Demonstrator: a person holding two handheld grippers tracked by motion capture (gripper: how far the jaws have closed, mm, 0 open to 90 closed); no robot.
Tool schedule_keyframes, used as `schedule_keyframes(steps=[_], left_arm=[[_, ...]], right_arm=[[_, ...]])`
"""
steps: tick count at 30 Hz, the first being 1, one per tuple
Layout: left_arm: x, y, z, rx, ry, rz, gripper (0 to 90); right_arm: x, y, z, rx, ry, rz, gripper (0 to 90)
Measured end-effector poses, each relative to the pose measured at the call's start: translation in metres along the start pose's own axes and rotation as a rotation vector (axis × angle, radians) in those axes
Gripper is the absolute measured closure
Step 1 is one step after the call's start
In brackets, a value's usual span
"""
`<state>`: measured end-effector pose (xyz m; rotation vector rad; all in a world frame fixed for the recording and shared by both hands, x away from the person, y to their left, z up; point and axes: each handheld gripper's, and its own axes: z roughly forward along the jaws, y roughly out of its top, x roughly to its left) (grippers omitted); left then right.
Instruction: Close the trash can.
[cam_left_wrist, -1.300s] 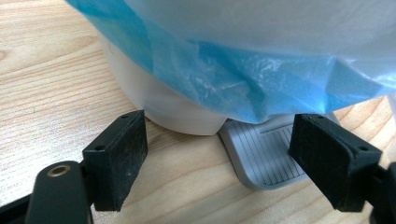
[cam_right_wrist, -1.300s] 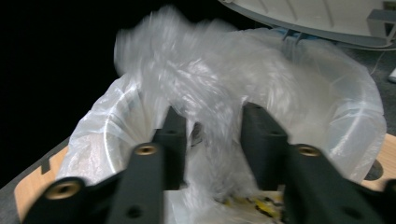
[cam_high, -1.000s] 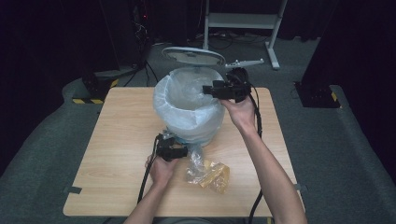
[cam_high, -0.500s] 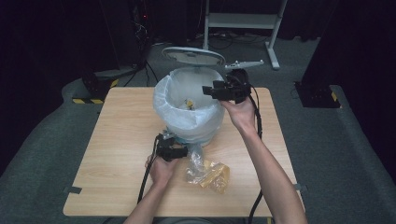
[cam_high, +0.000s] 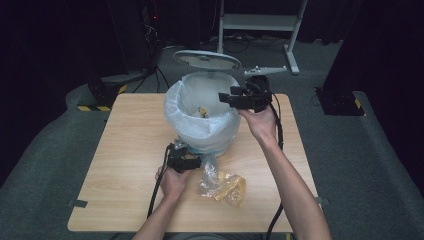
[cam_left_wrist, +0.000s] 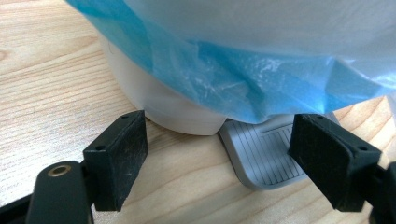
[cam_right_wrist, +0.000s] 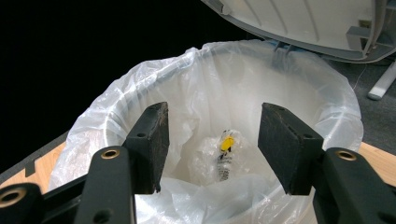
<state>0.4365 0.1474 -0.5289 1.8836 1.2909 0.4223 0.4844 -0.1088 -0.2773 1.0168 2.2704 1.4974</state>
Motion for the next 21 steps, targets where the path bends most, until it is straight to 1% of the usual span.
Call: schedule_keyframes(steps=[8,11,13,16,18,21], left_arm=[[0.0,0.0,0.0,-0.001,0.0,-0.001,19.7],[0.0,0.0,0.0,-0.002,-0.001,-0.002,19.7],[0.0,0.0,0.0,-0.002,-0.001,-0.003,19.7],[0.0,0.0,0.0,-0.002,-0.002,-0.003,19.8],[0.0,0.0,0.0,-0.003,-0.002,-0.004,19.9],[0.0,0.0,0.0,-0.003,-0.002,-0.004,20.0]], right_arm=[[0.003,-0.001,-0.007,-0.017,0.012,-0.007,44.8],[0.003,-0.001,-0.01,-0.027,0.017,-0.002,45.0],[0.005,-0.001,-0.012,-0.028,0.019,-0.01,45.0],[0.008,-0.002,-0.014,-0.033,0.011,-0.02,45.4],[0.008,-0.003,-0.017,-0.055,0.0,-0.023,45.7],[0.008,-0.004,-0.021,-0.074,-0.011,-0.023,45.2]])
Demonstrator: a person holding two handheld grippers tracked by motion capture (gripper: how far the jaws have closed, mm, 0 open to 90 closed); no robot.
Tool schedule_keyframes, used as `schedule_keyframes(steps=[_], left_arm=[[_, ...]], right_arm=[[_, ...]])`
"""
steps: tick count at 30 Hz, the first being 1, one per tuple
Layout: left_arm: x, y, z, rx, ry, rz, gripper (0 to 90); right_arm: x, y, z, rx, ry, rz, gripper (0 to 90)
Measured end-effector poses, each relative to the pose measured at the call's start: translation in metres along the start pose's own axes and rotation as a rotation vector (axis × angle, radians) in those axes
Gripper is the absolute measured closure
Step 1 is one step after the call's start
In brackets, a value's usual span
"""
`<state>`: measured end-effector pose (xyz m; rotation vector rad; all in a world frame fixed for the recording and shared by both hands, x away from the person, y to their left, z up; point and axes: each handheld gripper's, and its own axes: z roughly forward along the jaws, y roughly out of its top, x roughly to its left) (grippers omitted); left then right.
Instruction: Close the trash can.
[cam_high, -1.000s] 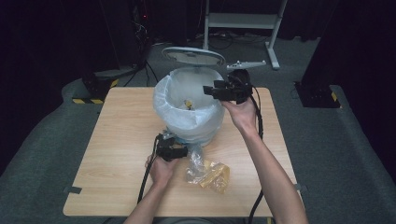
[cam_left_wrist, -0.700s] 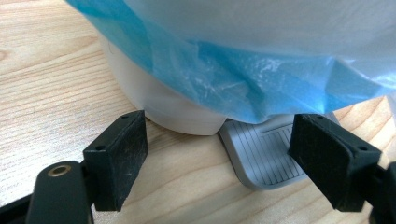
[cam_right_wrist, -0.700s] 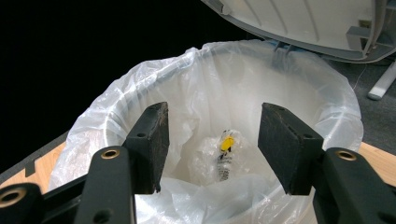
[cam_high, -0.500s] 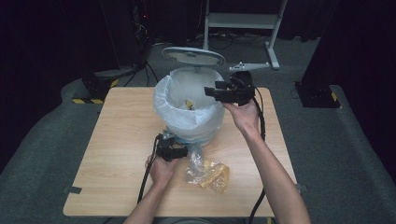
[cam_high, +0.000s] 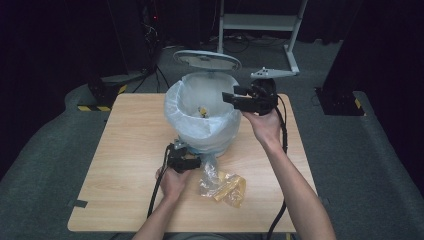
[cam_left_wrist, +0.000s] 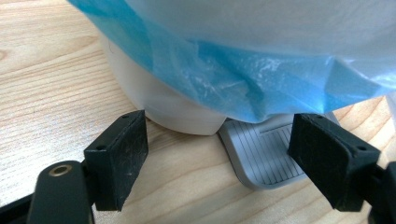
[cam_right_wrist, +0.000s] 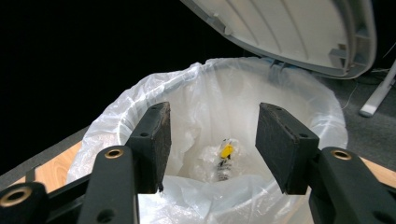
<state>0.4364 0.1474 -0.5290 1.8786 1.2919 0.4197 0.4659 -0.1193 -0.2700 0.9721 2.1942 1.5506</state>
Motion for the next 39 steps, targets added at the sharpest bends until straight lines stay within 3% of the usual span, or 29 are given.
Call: schedule_keyframes(steps=[6,12,39], left_arm=[[0.0,0.0,0.0,0.0,0.0,0.0,20.1],[0.0,0.0,0.0,-0.001,0.0,-0.001,20.1],[0.0,0.0,0.0,-0.001,0.002,0.0,20.2]], right_arm=[[0.0,-0.004,-0.006,-0.018,-0.017,-0.001,43.0],[0.001,-0.007,-0.014,-0.048,0.0,0.006,42.1],[0.002,-0.023,-0.029,-0.056,-0.017,-0.004,39.0]])
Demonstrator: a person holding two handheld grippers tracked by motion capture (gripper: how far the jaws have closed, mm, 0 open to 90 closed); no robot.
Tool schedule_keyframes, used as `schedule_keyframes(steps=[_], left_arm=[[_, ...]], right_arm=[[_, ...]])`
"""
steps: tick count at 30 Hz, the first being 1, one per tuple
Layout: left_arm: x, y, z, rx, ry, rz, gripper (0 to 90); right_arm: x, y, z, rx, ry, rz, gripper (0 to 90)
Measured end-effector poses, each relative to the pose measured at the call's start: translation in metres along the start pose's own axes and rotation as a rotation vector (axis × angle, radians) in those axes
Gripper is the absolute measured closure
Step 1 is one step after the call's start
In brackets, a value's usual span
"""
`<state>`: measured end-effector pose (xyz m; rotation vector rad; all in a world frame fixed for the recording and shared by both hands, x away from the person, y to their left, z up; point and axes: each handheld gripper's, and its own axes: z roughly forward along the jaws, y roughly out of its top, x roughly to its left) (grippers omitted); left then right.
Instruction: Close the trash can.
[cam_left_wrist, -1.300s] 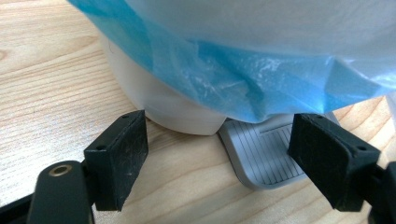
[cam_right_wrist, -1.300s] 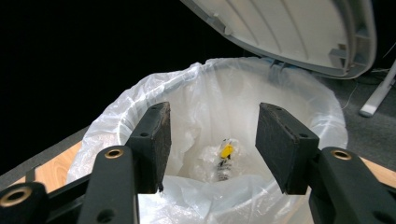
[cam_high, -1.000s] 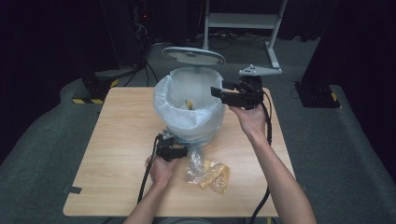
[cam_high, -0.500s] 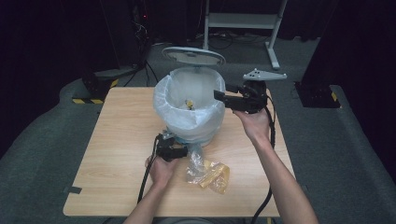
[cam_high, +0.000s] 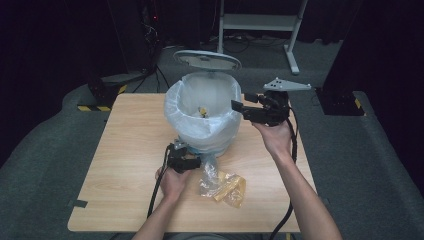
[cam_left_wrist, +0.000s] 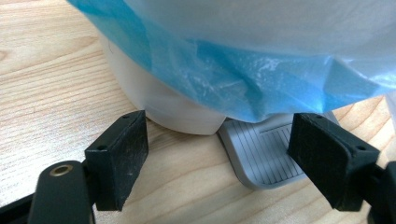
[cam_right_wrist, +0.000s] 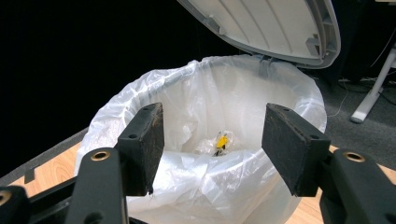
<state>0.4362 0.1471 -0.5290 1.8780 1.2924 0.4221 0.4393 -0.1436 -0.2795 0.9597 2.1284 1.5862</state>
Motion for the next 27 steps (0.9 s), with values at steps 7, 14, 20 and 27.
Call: schedule_keyframes(steps=[7,14,20,27], left_arm=[[0.0,0.0,0.0,0.0,-0.001,-0.004,20.3],[0.0,0.0,0.0,0.001,0.003,0.001,20.4],[0.0,0.0,0.0,0.0,0.003,-0.002,20.5],[0.0,0.0,0.0,0.002,0.002,-0.001,20.5]], right_arm=[[0.002,-0.005,-0.004,0.016,-0.004,-0.025,36.2],[0.002,-0.013,-0.01,0.026,-0.005,-0.031,35.0],[0.002,-0.021,-0.013,0.028,0.001,-0.024,35.0],[0.003,-0.032,-0.018,0.016,0.002,-0.019,34.9]])
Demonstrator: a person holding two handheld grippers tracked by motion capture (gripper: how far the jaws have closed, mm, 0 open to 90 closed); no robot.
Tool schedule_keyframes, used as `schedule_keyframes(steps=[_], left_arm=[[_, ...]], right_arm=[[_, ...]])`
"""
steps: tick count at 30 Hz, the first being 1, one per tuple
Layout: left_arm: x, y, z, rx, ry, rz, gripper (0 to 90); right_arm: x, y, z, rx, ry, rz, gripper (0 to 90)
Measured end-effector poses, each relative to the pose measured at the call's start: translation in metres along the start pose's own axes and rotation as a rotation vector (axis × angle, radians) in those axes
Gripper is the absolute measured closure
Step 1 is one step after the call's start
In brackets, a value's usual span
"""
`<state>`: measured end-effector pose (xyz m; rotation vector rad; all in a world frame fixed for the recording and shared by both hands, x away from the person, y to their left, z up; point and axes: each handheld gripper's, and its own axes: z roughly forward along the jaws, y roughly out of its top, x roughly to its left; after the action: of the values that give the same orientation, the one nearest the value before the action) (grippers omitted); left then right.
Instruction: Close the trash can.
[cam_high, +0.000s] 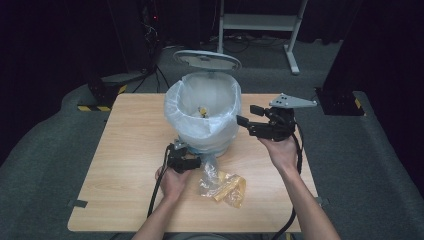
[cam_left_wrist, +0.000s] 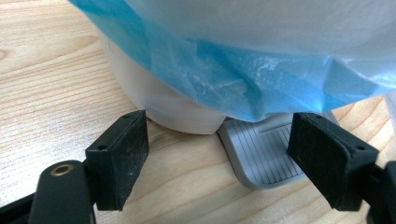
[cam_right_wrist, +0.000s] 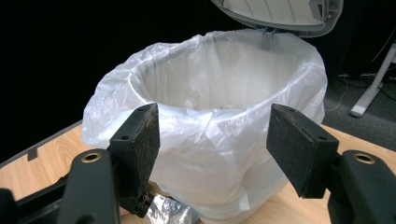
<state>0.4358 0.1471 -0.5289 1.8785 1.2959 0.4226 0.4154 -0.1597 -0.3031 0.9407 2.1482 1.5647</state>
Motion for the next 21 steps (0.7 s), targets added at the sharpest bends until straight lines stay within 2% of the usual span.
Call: schedule_keyframes(steps=[7,12,21], left_arm=[[0.0,0.0,0.0,-0.001,-0.001,-0.002,20.5],[0.0,0.0,0.0,-0.002,-0.001,-0.002,20.5],[0.0,0.0,0.0,-0.002,-0.001,-0.002,20.5]], right_arm=[[0.001,-0.013,-0.005,-0.009,-0.002,0.015,34.4],[0.005,-0.024,-0.005,-0.013,-0.028,0.012,33.5],[0.006,-0.042,-0.008,-0.017,-0.022,0.026,32.8]])
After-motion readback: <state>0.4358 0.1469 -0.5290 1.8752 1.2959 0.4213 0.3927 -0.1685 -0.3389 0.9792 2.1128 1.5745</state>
